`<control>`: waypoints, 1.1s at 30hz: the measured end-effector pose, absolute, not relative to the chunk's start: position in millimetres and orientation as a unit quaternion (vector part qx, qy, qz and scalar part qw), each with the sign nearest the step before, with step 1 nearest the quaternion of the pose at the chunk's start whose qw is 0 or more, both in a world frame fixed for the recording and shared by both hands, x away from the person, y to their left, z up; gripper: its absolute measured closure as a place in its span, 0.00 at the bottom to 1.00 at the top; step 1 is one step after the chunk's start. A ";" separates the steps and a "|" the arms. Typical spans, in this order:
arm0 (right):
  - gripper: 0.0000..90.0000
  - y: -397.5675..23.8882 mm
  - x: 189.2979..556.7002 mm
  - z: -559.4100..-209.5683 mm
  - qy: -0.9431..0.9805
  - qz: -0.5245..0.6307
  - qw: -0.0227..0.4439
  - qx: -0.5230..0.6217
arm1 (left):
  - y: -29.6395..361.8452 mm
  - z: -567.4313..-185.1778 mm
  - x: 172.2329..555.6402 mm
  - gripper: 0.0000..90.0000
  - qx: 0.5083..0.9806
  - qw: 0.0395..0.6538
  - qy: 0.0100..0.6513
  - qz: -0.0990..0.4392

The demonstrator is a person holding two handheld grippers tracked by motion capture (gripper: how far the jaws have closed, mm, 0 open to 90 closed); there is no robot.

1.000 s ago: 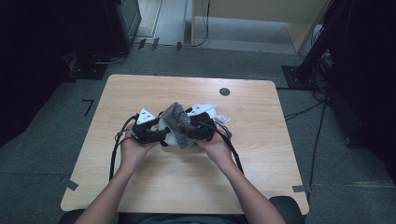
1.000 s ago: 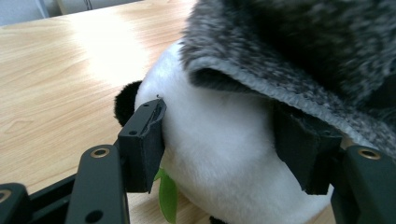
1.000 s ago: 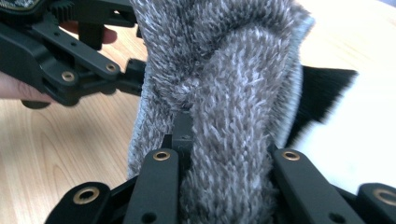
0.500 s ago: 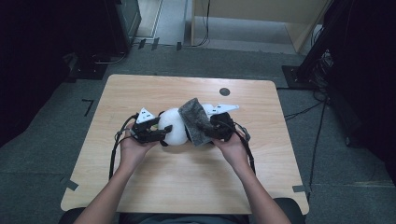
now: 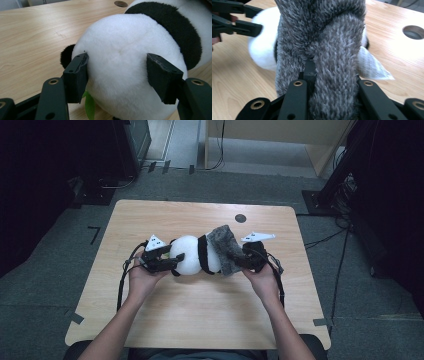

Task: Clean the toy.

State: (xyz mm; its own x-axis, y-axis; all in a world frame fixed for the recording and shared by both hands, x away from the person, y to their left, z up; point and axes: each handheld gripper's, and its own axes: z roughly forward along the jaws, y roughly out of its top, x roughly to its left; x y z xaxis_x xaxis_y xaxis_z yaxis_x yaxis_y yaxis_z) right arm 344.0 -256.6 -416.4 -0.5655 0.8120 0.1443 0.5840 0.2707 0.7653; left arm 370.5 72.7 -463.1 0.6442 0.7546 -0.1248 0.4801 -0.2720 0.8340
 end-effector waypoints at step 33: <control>0.82 -171.9 321.4 -424.4 0.839 0.423 0.077 0.333 | 73.8 -461.1 371.4 0.40 0.786 0.456 0.393 0.144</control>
